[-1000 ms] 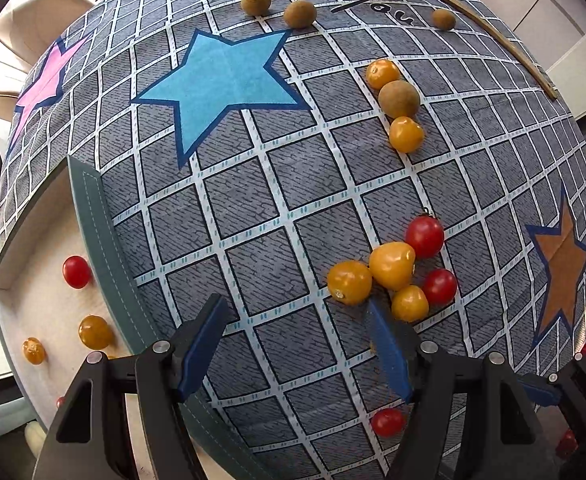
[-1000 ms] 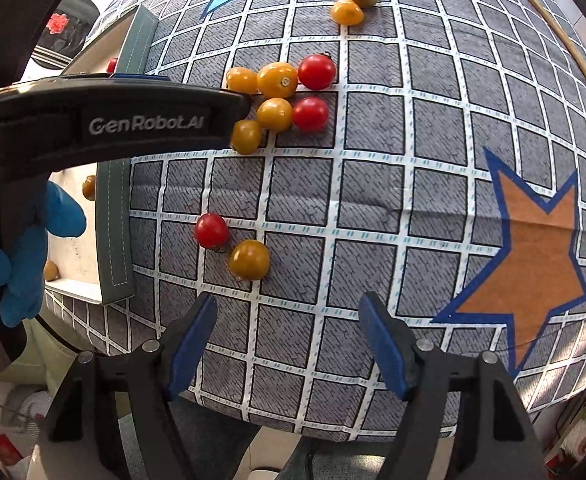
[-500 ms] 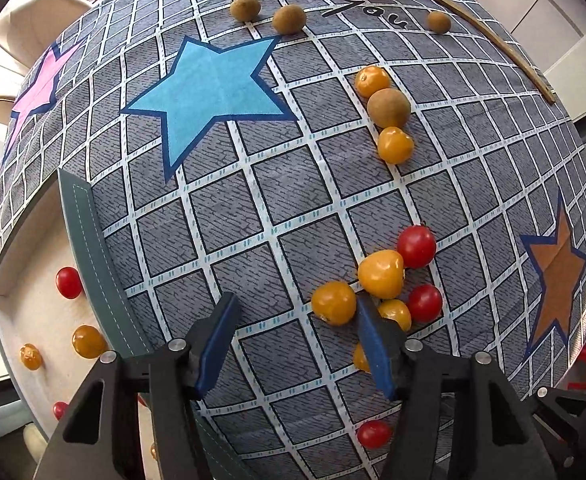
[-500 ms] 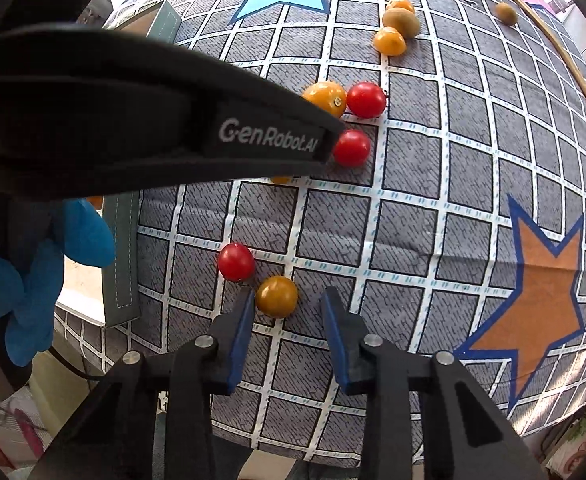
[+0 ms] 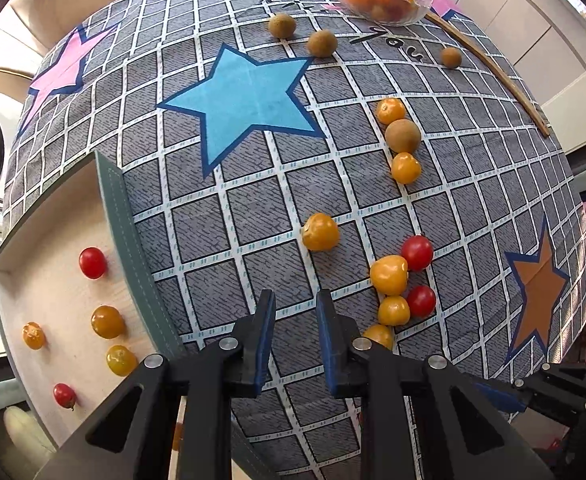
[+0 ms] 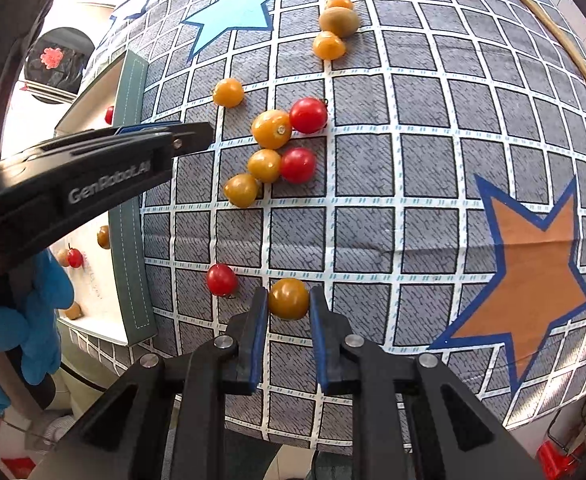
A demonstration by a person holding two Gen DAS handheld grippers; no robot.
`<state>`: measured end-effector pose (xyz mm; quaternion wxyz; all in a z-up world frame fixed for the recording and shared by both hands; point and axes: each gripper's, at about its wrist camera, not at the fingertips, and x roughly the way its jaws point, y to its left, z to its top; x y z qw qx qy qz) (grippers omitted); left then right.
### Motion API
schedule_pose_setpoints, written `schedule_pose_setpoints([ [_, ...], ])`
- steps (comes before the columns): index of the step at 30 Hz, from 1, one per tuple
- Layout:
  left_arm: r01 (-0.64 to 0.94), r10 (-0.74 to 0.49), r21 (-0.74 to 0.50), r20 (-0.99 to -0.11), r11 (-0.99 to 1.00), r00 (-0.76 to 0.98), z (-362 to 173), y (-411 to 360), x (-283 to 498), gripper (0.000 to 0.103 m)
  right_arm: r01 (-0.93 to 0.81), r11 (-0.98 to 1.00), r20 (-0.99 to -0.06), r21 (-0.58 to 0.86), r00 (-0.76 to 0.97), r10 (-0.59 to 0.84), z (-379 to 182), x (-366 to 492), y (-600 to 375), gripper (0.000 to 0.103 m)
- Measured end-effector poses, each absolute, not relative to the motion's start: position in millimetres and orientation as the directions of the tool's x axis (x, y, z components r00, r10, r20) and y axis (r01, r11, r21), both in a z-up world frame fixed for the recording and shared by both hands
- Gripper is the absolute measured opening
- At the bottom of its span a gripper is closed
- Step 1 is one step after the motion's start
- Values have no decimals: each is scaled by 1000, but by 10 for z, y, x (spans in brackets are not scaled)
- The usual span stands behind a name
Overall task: Organize fruits
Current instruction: 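Carry the held tomatoes over the beige tray and open both tools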
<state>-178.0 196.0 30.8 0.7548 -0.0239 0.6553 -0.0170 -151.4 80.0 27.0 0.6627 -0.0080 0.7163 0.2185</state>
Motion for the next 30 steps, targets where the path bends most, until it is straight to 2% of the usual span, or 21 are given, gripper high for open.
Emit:
schedule_pose_setpoints([
  [18, -133, -108, -136, -974, 982, 198, 693, 2553, -2230, 23, -259, 918, -954, 300, -110, 280, 432, -1338, 622, 22],
  [30, -101, -44, -63, -983, 993, 176, 643, 2391, -2033, 23, -252, 921, -955, 296, -104, 278, 481, -1292, 585, 22],
])
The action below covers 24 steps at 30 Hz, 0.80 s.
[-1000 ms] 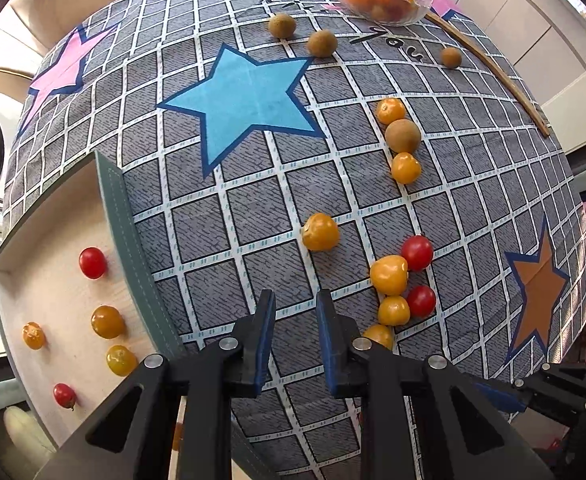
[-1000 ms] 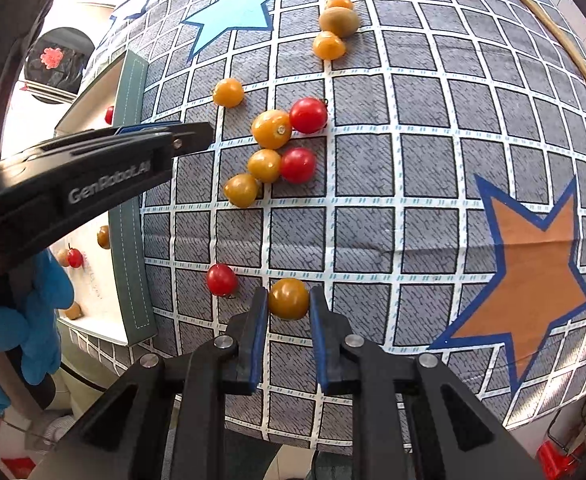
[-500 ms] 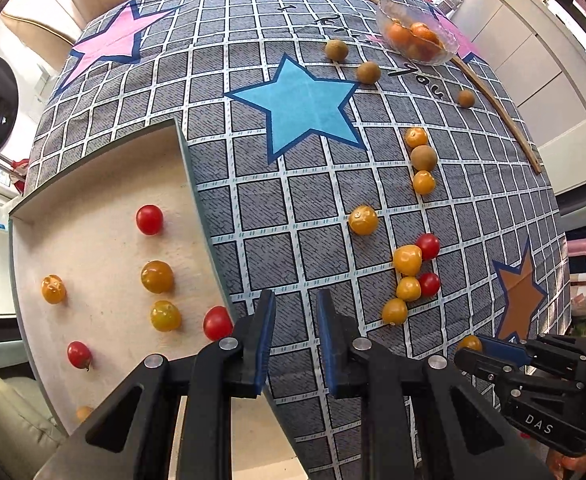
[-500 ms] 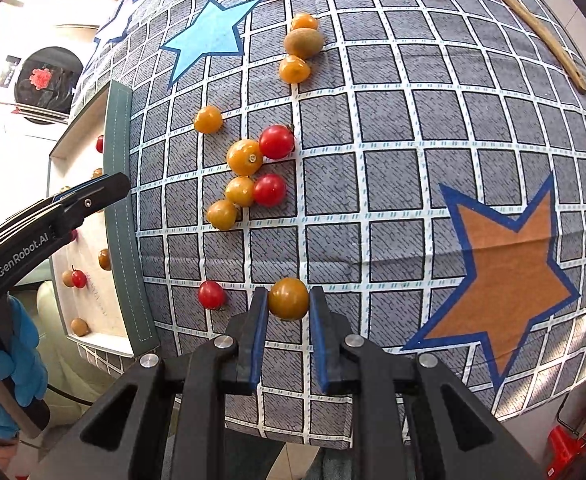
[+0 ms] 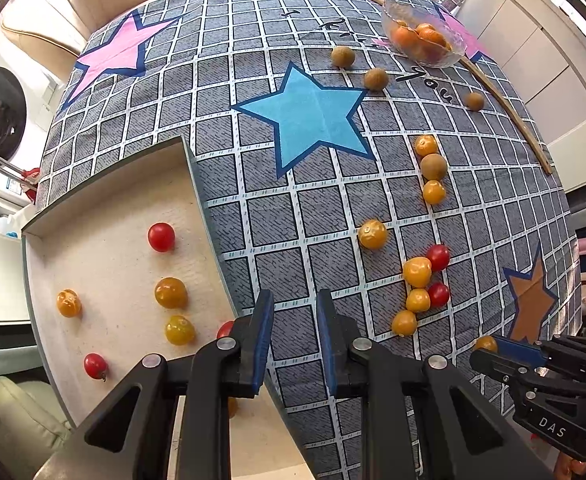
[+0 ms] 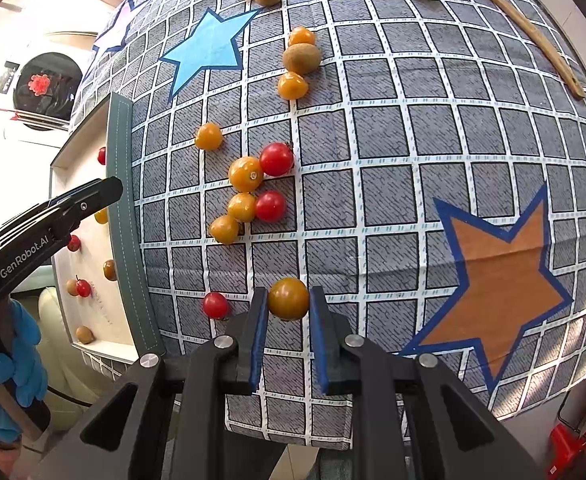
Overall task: Organize fruits
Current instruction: 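Carry the held tomatoes over the beige tray and open both tools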
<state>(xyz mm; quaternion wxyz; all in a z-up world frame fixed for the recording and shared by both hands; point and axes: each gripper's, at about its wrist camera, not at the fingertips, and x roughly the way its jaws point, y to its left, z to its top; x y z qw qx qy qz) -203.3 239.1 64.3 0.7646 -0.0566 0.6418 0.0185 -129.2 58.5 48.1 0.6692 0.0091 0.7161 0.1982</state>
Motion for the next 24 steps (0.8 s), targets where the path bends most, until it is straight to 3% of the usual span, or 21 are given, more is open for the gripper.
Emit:
schedule_pose_setpoints([
  [5, -91, -35, -50, -986, 995, 161, 598, 2353, -1979, 24, -243, 924, -955, 295, -100, 279, 499, -1269, 536, 22],
  [6, -88, -34, -49, -987, 995, 157, 588, 2345, -1968, 31, -241, 925, -955, 295, -99, 279, 500, -1266, 527, 22],
  [7, -88, -33, -47, -987, 995, 158, 584, 2341, -1962, 59, -240, 925, -955, 295, -99, 279, 501, -1261, 520, 22],
  [8, -91, -23, -39, -985, 995, 171, 599, 2340, -1963, 73, -238, 925, -955, 295, -99, 279, 502, -1259, 512, 22],
  [9, -91, -13, -31, -981, 995, 195, 632, 2336, -1969, 78, -238, 925, -955, 296, -99, 280, 501, -1253, 506, 22],
  [24, -89, 5, -10, -985, 996, 171, 587, 2285, -1889, 78, -242, 926, -956, 291, -102, 273, 486, -1208, 445, 22],
])
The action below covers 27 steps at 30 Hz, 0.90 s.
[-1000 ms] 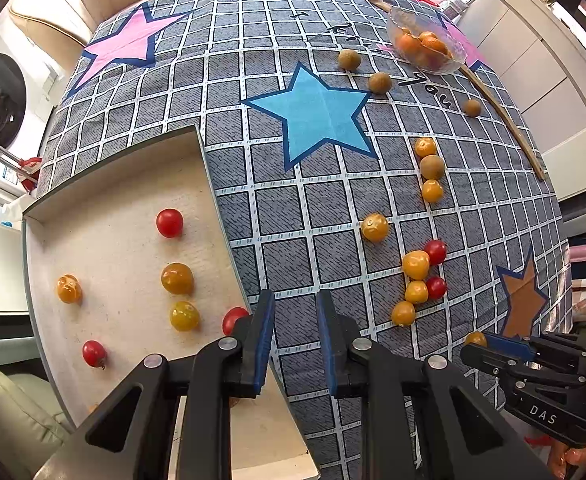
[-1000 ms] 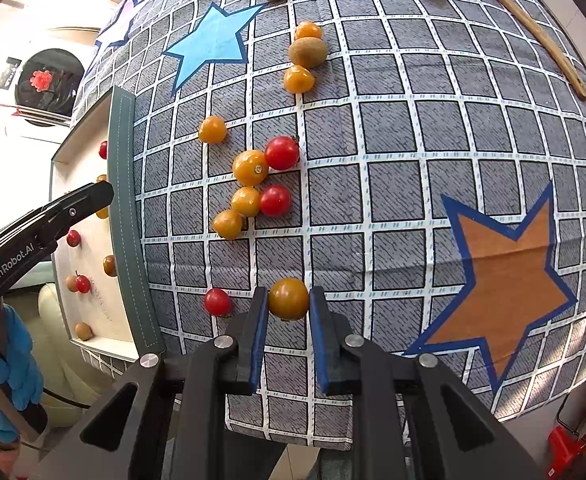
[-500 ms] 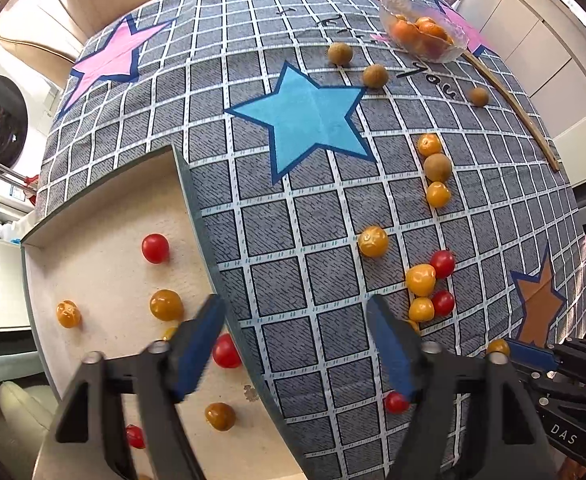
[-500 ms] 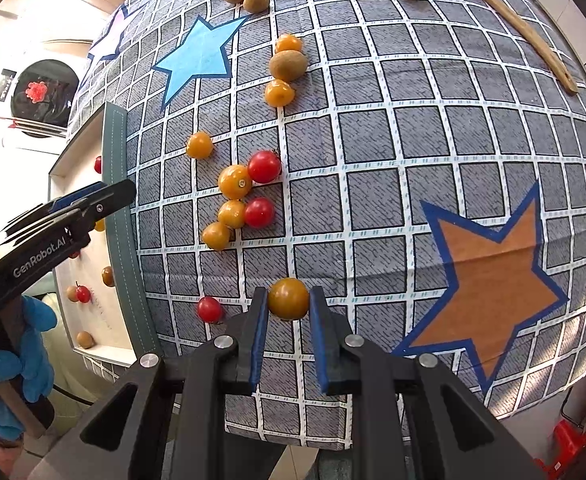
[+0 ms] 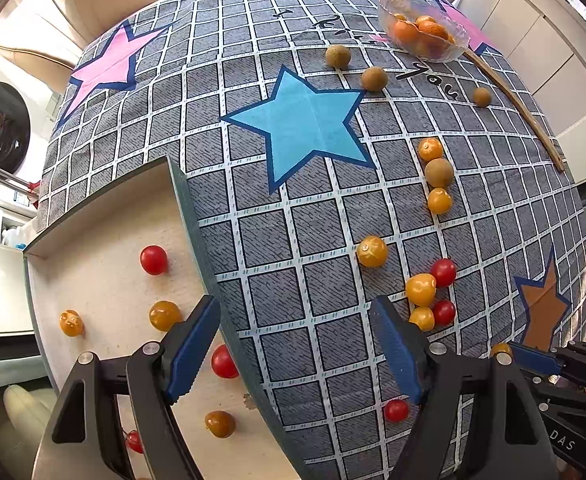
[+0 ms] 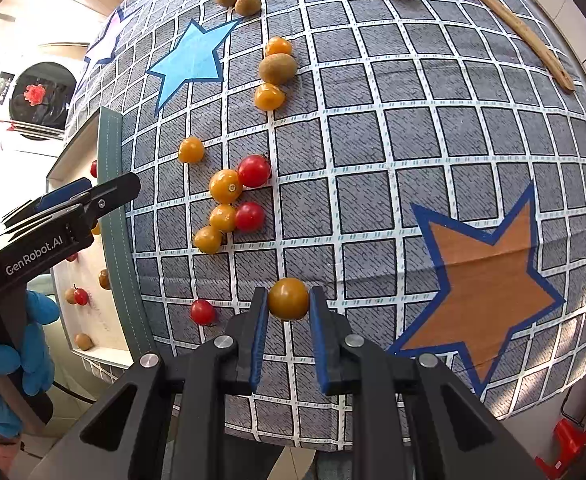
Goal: Organize fruits
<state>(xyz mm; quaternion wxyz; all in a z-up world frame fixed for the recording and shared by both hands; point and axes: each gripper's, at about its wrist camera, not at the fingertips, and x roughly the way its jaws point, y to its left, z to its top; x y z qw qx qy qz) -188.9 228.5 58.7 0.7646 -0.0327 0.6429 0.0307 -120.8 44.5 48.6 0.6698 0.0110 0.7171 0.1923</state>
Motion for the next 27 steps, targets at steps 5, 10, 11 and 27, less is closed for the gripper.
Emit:
schedule_pose_setpoints([
  [5, -117, 6, -14, -986, 993, 166, 597, 2386, -1963, 78, -276, 924, -963, 265, -132, 236, 327, -1202, 611, 22],
  [10, -147, 13, -13, -984, 989, 175, 639, 2516, -2046, 78, -318, 917, -967, 240, -155, 200, 230, -1227, 789, 24],
  [11, -155, 13, -14, -984, 988, 176, 647, 2547, -2064, 78, -322, 917, -968, 234, -170, 187, 196, -1226, 815, 28],
  [27, -368, 82, 25, -987, 930, 140, 786, 3286, -2689, 83, -531, 819, -976, 217, -105, 190, 701, -1343, 1912, 81],
])
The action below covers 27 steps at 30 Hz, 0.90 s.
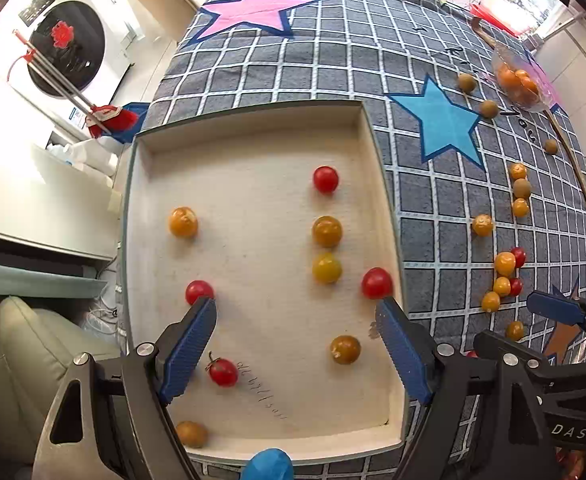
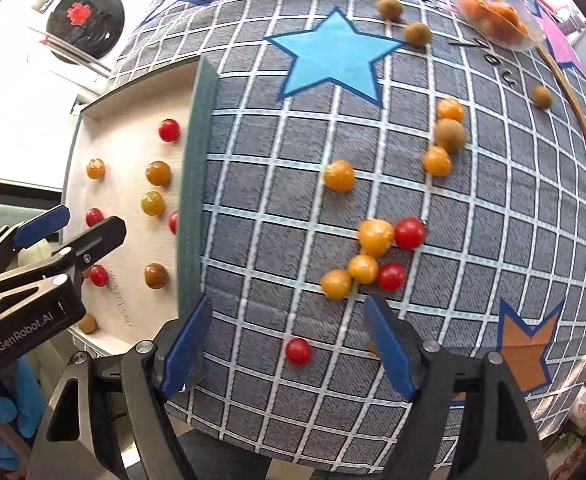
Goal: Organize fruits
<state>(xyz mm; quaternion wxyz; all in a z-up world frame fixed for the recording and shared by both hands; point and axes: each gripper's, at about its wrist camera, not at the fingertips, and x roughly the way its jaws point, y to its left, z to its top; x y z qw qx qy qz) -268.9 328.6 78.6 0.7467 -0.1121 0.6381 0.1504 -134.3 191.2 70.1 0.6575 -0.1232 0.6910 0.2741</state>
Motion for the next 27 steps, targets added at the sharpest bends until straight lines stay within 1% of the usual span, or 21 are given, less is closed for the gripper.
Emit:
schedule_pose_setpoints([
  [3, -404, 76, 20, -990, 915, 122, 782, 3420, -2866, 83, -590, 783, -980, 196, -98, 171, 758, -1442, 2163, 83],
  [4, -412, 81, 27, -990, 911, 113, 778, 3460, -2921, 85, -607, 771, -981, 192, -97, 168, 779, -1491, 2234, 84],
  [5, -419, 89, 38, -991, 907, 102, 771, 3498, -2975, 93, -623, 759, -982, 188, -97, 163, 793, -1525, 2310, 86],
  [6, -428, 104, 53, -990, 902, 96, 774, 3532, -3030, 103, -639, 747, -983, 183, -99, 156, 800, -1556, 2381, 87],
  [9, -434, 119, 69, -989, 898, 90, 794, 3599, -3158, 103, -687, 711, -988, 151, -88, 125, 807, -1640, 2566, 97],
  [10, -435, 120, 69, -989, 898, 91, 803, 3612, -3192, 103, -700, 701, -990, 140, -82, 116, 806, -1686, 2662, 103],
  [18, -430, 138, 90, -987, 898, 80, 835, 3633, -3355, 103, -735, 671, -995, 97, -49, 90, 910, -1786, 3013, 103],
  [27, -418, 114, 85, -992, 905, 46, 786, 3583, -3463, 103, -752, 652, -995, 93, -42, 94, 1086, -1849, 2872, 103],
])
